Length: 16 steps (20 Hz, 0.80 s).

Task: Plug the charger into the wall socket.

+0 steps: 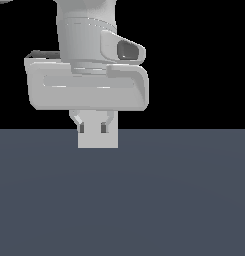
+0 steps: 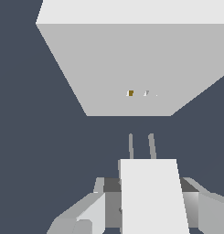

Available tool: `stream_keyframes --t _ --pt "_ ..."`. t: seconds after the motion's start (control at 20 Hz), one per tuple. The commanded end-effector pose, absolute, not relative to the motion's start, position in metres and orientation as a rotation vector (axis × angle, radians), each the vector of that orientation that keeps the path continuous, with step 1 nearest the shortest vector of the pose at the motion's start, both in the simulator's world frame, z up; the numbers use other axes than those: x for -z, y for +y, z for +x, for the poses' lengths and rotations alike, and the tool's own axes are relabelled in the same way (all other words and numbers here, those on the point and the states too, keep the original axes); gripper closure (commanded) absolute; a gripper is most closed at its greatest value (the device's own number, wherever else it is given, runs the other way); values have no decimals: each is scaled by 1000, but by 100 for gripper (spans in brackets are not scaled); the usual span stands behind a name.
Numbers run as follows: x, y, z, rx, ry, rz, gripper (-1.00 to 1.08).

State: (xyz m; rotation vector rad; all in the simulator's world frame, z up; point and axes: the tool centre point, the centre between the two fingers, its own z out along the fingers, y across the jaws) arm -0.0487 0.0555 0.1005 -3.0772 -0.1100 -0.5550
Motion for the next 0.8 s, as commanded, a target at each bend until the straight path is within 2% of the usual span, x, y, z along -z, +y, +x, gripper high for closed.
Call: stream_keyframes --t 0.0,0.45,0.75 --pt "-100 55 -49 555 -110 -3078 108" --pt "-100 55 -47 554 -111 -3077 108" --pt "-100 56 -32 554 -112 -3078 108"
